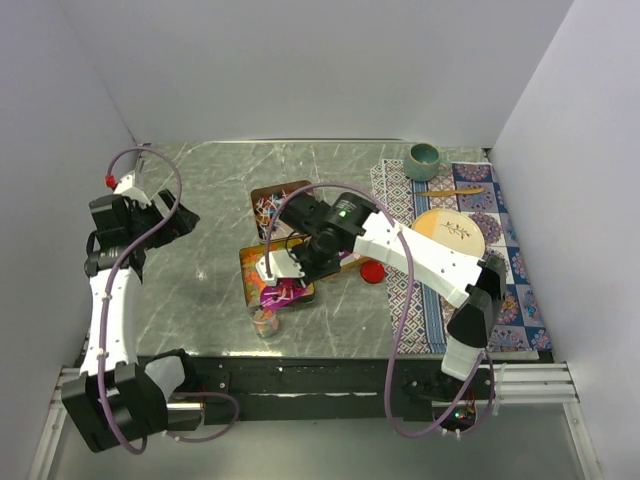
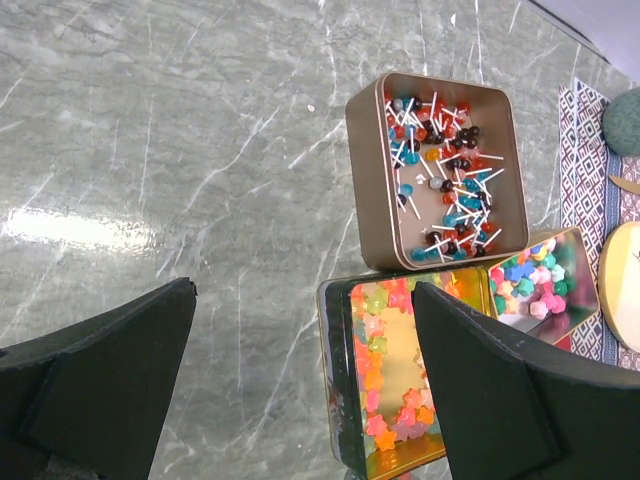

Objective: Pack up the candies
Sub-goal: Place the fake candies in the packing bottle, then adjust the spatula.

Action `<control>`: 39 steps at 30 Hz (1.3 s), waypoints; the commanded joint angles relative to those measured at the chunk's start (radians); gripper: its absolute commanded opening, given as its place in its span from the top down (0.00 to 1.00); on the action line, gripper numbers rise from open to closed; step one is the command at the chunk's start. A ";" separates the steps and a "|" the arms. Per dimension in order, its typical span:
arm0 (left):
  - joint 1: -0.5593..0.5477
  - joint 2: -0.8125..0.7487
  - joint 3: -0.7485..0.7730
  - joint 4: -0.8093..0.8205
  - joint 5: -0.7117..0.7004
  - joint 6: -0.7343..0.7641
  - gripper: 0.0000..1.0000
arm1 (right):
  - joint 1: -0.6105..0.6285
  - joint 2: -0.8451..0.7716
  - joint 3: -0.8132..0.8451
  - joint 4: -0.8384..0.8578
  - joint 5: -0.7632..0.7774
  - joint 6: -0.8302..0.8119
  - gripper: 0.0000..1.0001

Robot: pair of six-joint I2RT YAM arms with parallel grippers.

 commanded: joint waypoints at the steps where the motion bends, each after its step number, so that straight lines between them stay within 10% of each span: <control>1: 0.010 -0.064 -0.027 0.046 -0.005 -0.021 0.03 | 0.030 0.001 0.024 -0.046 0.114 -0.017 1.00; 19: 0.024 -0.099 -0.062 0.123 0.098 -0.101 0.03 | 0.088 0.041 0.091 -0.104 0.312 0.015 1.00; 35: 0.022 -0.109 -0.171 0.306 0.515 -0.283 0.01 | 0.096 0.023 0.100 -0.093 0.350 0.071 1.00; 37: 0.013 -0.110 -0.204 0.432 0.660 -0.330 0.11 | 0.078 -0.002 0.064 -0.035 0.363 0.085 1.00; 39: -0.010 -0.107 -0.255 0.523 0.719 -0.372 0.45 | 0.062 -0.006 0.057 0.012 0.360 0.114 1.00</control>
